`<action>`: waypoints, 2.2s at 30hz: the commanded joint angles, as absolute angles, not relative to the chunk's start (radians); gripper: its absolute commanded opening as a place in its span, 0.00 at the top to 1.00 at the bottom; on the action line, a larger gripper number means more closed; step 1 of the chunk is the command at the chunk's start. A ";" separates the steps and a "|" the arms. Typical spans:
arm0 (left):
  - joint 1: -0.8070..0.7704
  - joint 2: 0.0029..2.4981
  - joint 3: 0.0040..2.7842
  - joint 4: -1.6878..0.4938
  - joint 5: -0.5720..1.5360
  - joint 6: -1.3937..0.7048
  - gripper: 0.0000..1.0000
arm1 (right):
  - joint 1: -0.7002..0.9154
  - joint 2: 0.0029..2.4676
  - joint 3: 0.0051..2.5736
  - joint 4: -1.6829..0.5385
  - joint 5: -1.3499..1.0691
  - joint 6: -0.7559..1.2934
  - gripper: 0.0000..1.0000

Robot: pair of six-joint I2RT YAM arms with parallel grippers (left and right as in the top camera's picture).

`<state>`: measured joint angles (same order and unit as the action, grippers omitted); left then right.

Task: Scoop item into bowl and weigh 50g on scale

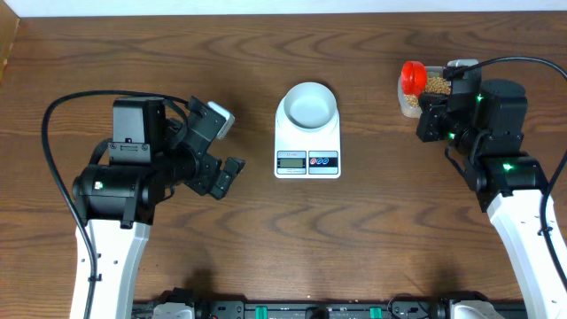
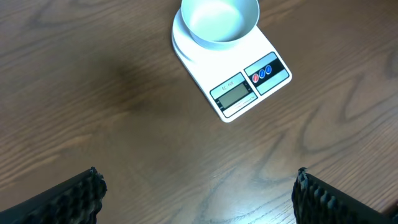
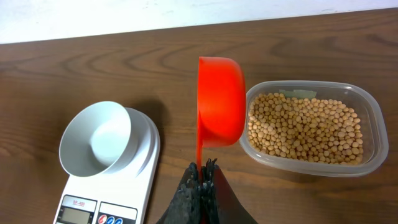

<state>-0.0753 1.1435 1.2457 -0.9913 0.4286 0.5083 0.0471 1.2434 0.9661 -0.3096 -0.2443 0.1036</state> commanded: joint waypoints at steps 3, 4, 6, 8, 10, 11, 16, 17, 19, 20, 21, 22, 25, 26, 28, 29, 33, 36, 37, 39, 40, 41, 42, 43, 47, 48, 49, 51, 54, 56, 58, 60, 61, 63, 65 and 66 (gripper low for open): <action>-0.071 1.136 1.267 -0.994 0.433 0.576 0.02 | 0.040 1.239 0.987 -0.307 -0.237 0.115 0.99; -0.071 1.136 1.267 -0.994 0.433 0.576 0.02 | 0.040 1.239 0.987 -0.307 -0.237 0.115 0.99; -0.071 1.136 1.267 -0.994 0.433 0.576 0.02 | 0.040 1.239 0.987 -0.307 -0.238 0.115 0.99; -0.071 1.136 1.267 -0.994 0.429 0.576 0.02 | 0.040 1.239 0.987 -0.307 -0.238 0.115 0.99; -0.071 1.136 1.267 -0.994 0.420 0.576 0.02 | 0.040 1.239 0.987 -0.307 -0.238 0.115 0.99; -0.071 1.136 1.267 -0.994 0.418 0.576 0.02 | 0.040 1.239 0.987 -0.307 -0.238 0.115 0.99; -0.071 1.136 1.267 -0.995 0.418 0.575 0.02 | 0.040 1.239 0.987 -0.307 -0.238 0.115 0.99; -0.071 1.136 1.267 -0.995 0.418 0.575 0.02 | 0.040 1.239 0.987 -0.307 -0.238 0.115 0.99; -0.071 1.137 1.267 -0.994 0.418 0.577 0.02 | 0.040 1.239 0.987 -0.307 -0.238 0.115 0.99; -0.071 1.137 1.267 -0.995 0.419 0.589 0.02 | 0.040 1.239 0.987 -0.307 -0.238 0.115 0.99; -0.071 1.137 1.267 -1.003 0.419 0.618 0.02 | 0.040 1.239 0.987 -0.307 -0.238 0.115 0.99; -0.071 1.136 1.267 -1.026 0.429 0.675 0.02 | 0.040 1.239 0.987 -0.307 -0.238 0.115 0.99; -0.070 1.136 1.267 -1.086 0.521 0.818 0.02 | 0.040 1.239 0.987 -0.307 -0.238 0.115 0.99; -0.070 1.136 1.267 -1.093 0.525 0.823 0.02 | 0.040 1.239 0.987 -0.307 -0.238 0.115 0.99; -0.070 1.136 1.267 -1.105 0.524 0.836 0.02 | 0.040 1.239 0.987 -0.307 -0.238 0.115 0.99; -0.070 1.136 1.267 -1.103 0.524 0.838 0.02 | 0.040 1.239 0.987 -0.307 -0.238 0.115 0.99; -0.070 1.136 1.267 -1.079 0.524 0.834 0.02 | 0.040 1.239 0.987 -0.307 -0.238 0.115 0.99; -0.070 1.136 1.267 -1.059 0.524 0.799 0.02 | 0.040 1.239 0.987 -0.307 -0.238 0.115 0.99; -0.070 1.136 1.267 -1.058 0.524 0.799 0.02 | 0.040 1.239 0.987 -0.307 -0.238 0.115 0.99; -0.070 1.136 1.267 -1.059 0.524 0.799 0.02 | 0.040 1.239 0.987 -0.307 -0.238 0.115 0.99; -0.070 1.136 1.267 -1.057 0.524 0.799 0.02 | 0.040 1.239 0.987 -0.307 -0.238 0.115 0.99; -0.070 1.136 1.267 -1.057 0.524 0.799 0.02 | 0.040 1.239 0.987 -0.307 -0.238 0.115 0.99; -0.070 1.136 1.267 -1.057 0.524 0.799 0.02 | 0.040 1.239 0.987 -0.307 -0.238 0.115 0.99; -0.070 1.136 1.267 -1.057 0.524 0.799 0.02 | 0.040 1.239 0.987 -0.307 -0.238 0.115 0.99; -0.070 1.136 1.267 -1.060 0.524 0.799 0.02 | 0.041 1.239 0.987 -0.310 -0.238 0.115 0.99; -0.070 1.136 1.267 -1.062 0.524 0.799 0.02 | 0.041 1.239 0.987 -0.310 -0.238 0.115 0.99; -0.070 1.136 1.267 -1.062 0.524 0.799 0.02 | 0.041 1.239 0.987 -0.310 -0.238 0.115 0.99; -0.070 1.136 1.267 -1.061 0.524 0.799 0.02 | 0.041 1.239 0.987 -0.310 -0.238 0.115 0.99; -0.070 1.136 1.267 -1.061 0.524 0.799 0.02 | 0.041 1.239 0.987 -0.310 -0.238 0.115 0.99; -0.070 1.136 1.267 -1.061 0.524 0.799 0.02 | 0.041 1.239 0.987 -0.309 -0.238 0.115 0.99; -0.070 1.136 1.267 -1.061 0.524 0.799 0.02 | 0.041 1.239 0.987 -0.309 -0.238 0.115 0.99; -0.070 1.136 1.267 -1.061 0.524 0.799 0.02 | 0.041 1.239 0.987 -0.309 -0.238 0.115 0.99; -0.070 1.136 1.267 -1.061 0.524 0.799 0.02 | 0.041 1.239 0.987 -0.310 -0.238 0.115 0.99; -0.070 1.136 1.267 -1.061 0.524 0.799 0.02 | 0.041 1.239 0.987 -0.310 -0.238 0.113 0.99; -0.070 1.136 1.267 -1.061 0.524 0.799 0.02 | 0.041 1.239 0.987 -0.310 -0.238 0.089 0.99; -0.070 1.136 1.267 -1.061 0.524 0.799 0.02 | 0.041 1.239 0.987 -0.311 -0.238 0.067 0.99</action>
